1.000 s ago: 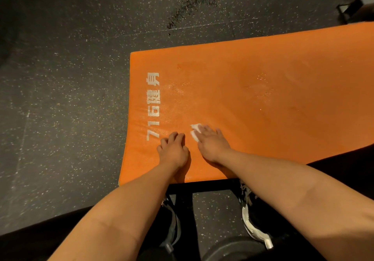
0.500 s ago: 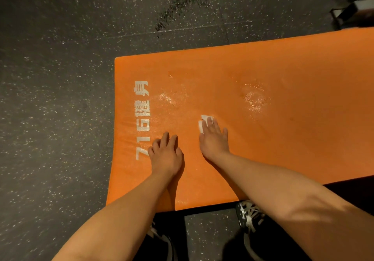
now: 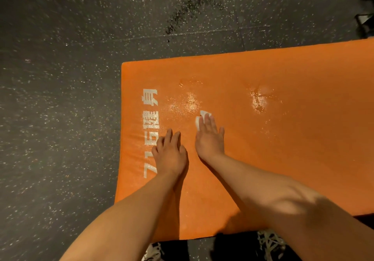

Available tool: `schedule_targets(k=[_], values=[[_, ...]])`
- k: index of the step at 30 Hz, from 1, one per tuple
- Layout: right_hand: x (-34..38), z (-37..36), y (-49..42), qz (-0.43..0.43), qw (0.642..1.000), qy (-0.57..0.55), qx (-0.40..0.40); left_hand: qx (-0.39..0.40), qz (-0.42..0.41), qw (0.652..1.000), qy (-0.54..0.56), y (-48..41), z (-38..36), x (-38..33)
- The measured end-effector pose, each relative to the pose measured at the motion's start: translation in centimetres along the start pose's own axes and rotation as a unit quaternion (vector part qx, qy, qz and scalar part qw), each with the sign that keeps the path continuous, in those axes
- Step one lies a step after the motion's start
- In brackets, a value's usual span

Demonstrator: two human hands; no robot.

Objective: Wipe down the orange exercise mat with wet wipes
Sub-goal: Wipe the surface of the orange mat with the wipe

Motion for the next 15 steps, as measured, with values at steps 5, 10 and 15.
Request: schedule_targets(k=[5, 10, 15], values=[[3.4, -1.0, 1.3, 0.142, 0.988, 0.018, 0.06, -0.023, 0.011, 1.0, -0.005, -0.2, 1.1, 2.1], [0.1, 0.7, -0.7, 0.002, 1.0, 0.003, -0.015, 0.009, 0.026, 1.0, -0.01, -0.5, 1.4, 2.3], [4.6, -1.0, 1.0, 0.068, 0.997, -0.016, 0.04, -0.019, 0.017, 1.0, -0.008, -1.1, 1.8, 2.7]])
Point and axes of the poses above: each hand's wrist, its own y-axis away from the middle knuckle, its own z-axis out of the back of the hand, x = y × z, the point moved 3 cm from there along -y, towards the middle knuckle, and after that the axes turned 14 degrees about -z, right-handed, at the moved point
